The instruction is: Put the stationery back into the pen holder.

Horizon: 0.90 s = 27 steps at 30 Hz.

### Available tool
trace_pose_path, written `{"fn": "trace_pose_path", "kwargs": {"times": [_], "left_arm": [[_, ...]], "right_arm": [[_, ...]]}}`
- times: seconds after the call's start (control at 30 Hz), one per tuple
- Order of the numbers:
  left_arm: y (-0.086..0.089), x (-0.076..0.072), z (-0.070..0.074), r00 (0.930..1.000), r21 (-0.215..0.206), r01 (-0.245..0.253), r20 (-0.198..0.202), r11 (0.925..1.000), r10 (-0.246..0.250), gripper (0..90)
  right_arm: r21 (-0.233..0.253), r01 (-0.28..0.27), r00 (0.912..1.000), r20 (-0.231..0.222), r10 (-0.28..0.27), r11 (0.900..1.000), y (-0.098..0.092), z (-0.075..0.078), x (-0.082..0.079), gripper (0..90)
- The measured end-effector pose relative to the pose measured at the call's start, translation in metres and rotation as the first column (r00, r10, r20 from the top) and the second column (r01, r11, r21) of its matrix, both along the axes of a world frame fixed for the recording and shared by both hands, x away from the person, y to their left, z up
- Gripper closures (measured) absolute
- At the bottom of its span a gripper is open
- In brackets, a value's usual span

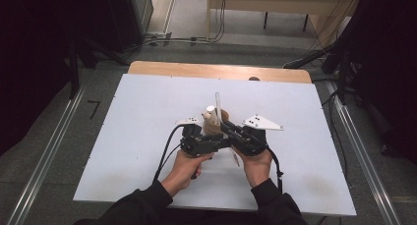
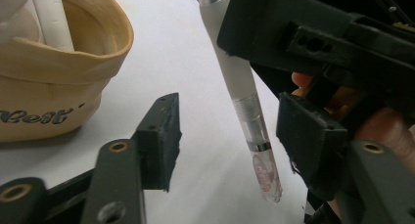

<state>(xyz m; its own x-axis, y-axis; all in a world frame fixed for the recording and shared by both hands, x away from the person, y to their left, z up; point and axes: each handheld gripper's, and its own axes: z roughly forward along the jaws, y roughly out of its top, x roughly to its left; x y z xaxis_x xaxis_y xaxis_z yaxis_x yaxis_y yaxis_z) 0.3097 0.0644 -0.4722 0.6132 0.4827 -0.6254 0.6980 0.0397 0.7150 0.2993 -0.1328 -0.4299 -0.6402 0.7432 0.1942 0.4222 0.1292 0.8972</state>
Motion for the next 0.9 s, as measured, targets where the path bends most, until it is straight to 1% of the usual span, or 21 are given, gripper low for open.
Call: {"fn": "trace_pose_path", "kwargs": {"times": [0.17, 0.27, 0.4, 0.6, 0.77, 0.9], "left_arm": [[0.0011, 0.0014, 0.0005, 1.0000, -0.035, 0.006, 0.002, 0.9994, -0.006, 54.9], [0.0015, 0.0024, -0.0004, 0.9999, -0.037, 0.012, 0.003, 0.9992, -0.012, 59.7], [0.0027, 0.0028, 0.0002, 0.9998, -0.054, 0.018, 0.003, 0.9984, -0.018, 67.7], [0.0042, 0.0035, 0.0001, 0.9996, -0.066, 0.026, 0.002, 0.9975, -0.026, 75.3], [0.0053, 0.0045, -0.0005, 0.9996, -0.079, 0.026, -0.008, 0.9965, -0.027, 77.4], [0.0065, 0.0054, -0.0008, 0.9997, -0.078, 0.023, -0.008, 0.9967, -0.024, 79.2]], "right_arm": [[0.004, -0.006, 1.0000, -0.003, 0.006, 1.000, 0.0004, 0.0002, -0.0005, 78.5], [0.007, -0.014, 0.9999, 0.000, 0.014, 1.000, 0.0019, 0.0000, -0.0012, 78.5], [0.007, -0.019, 0.9998, 0.005, 0.019, 1.000, 0.0031, 0.0003, -0.0026, 78.5], [0.010, -0.024, 0.9997, 0.008, 0.024, 1.000, 0.0036, 0.0007, -0.0035, 78.4], [0.021, -0.035, 0.9993, 0.013, 0.034, 0.999, 0.0022, 0.0008, -0.0036, 78.3], [0.023, -0.034, 0.9992, 0.022, 0.034, 0.999, 0.0014, 0.0017, -0.0042, 78.0]]}}
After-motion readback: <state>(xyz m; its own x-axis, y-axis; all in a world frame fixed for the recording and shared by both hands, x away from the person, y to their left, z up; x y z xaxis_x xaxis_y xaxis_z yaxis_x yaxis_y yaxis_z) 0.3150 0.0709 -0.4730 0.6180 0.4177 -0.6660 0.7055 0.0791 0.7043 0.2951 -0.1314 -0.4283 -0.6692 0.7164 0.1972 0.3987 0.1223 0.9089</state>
